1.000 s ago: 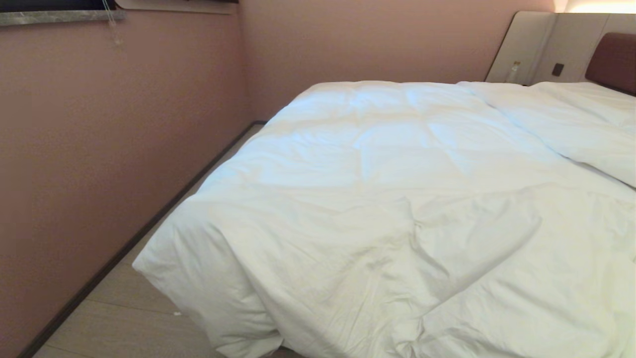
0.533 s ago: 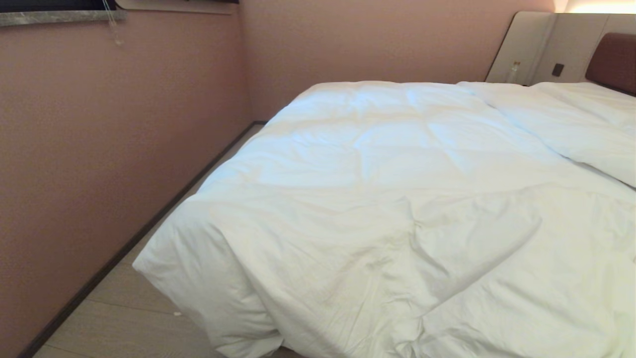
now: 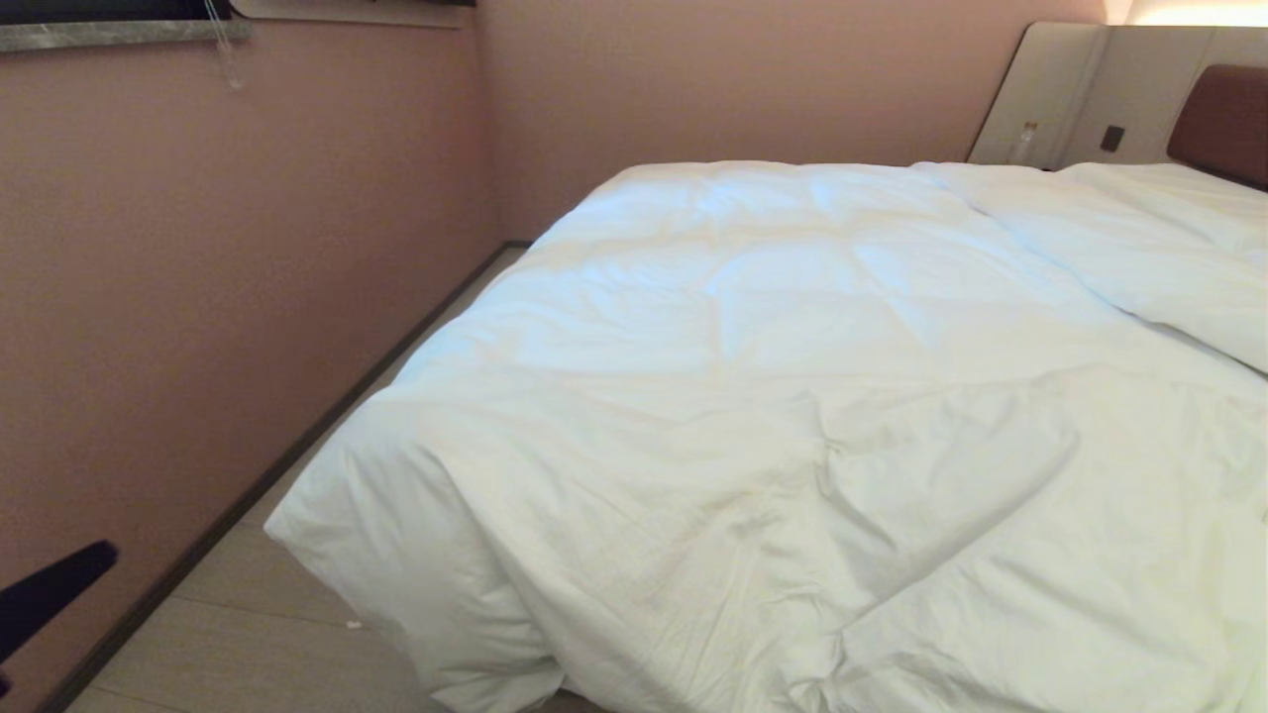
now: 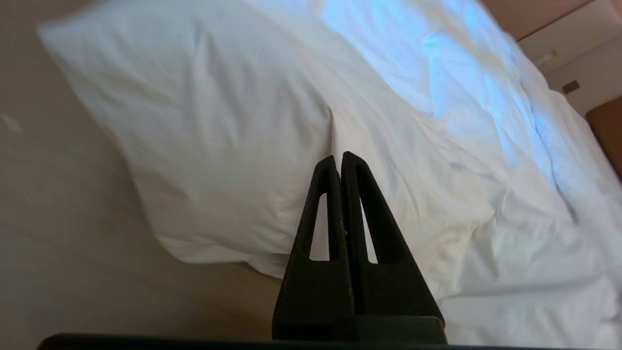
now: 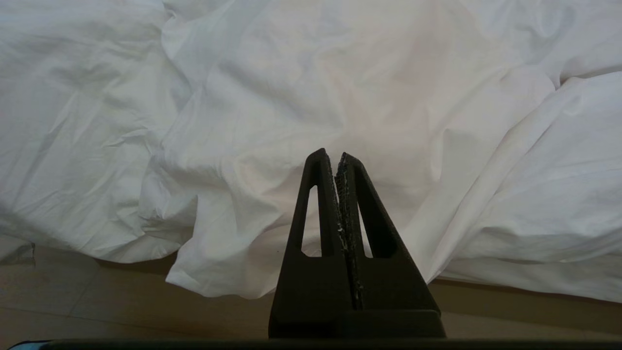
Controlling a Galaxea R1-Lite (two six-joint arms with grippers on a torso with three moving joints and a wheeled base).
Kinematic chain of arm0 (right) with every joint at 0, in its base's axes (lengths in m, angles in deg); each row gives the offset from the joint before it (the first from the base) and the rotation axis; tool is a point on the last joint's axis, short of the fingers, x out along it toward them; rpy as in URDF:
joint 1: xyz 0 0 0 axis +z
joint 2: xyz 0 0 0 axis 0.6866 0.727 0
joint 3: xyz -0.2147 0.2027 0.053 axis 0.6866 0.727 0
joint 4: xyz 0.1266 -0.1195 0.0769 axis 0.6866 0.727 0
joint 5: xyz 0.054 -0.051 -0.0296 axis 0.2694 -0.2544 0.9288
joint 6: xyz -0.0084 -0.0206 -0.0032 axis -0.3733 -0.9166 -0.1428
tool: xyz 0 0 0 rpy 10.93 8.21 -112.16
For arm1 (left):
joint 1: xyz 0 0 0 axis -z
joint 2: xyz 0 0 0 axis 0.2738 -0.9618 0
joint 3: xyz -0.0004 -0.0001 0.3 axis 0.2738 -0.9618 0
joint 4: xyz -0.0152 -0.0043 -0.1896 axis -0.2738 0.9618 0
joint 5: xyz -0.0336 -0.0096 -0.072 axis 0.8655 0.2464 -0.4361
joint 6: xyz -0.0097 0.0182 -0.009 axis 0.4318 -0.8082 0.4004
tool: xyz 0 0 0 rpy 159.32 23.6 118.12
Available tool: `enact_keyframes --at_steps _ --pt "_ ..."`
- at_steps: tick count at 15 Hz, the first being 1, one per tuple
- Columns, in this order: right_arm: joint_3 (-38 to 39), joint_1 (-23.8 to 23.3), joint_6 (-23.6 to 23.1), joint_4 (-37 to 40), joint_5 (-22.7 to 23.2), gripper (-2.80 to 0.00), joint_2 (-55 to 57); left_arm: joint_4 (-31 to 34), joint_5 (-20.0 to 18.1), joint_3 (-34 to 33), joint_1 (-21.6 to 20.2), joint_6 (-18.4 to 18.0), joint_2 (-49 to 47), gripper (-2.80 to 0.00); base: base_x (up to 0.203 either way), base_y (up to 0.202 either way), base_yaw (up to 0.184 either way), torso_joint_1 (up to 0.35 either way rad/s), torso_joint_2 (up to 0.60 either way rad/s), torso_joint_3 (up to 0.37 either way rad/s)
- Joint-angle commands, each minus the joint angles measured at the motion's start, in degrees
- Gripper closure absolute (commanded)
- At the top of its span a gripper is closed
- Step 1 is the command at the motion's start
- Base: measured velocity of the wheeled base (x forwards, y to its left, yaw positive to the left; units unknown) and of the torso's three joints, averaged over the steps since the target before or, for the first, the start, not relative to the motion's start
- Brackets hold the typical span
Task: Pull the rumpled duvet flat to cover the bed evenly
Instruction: Flatten the corners of the folded blanket
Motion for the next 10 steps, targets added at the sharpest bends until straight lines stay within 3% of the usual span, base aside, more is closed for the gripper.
enact_keyframes --at_steps 1,3,6,8,10 --pt "0.0 0.0 0.0 0.0 0.0 0.0 0.0 -5.7 -1.5 2.8 -0.7 4.6 -23.2 0.0 0.0 0.0 0.0 0.0 0.0 0.0" --pt "0.0 0.0 0.0 0.0 0.0 0.0 0.0 -13.6 -7.0 5.7 -4.1 9.7 -35.3 0.0 0.0 0.0 0.0 0.0 0.0 0.0" --pt "0.0 0.0 0.0 0.0 0.0 0.0 0.0 -25.5 -23.5 7.3 -15.3 14.6 -44.7 0.0 0.0 0.0 0.0 0.0 0.0 0.0" --pt "0.0 0.0 0.0 0.0 0.0 0.0 0.0 -31.3 -37.0 5.7 -24.6 16.0 -47.9 0.0 0.0 0.0 0.0 0.0 0.0 0.0" --pt "0.0 0.0 0.0 0.0 0.0 0.0 0.0 -42.7 -45.5 1.8 -30.4 16.5 -52.8 0.0 0.0 0.0 0.0 0.0 0.0 0.0"
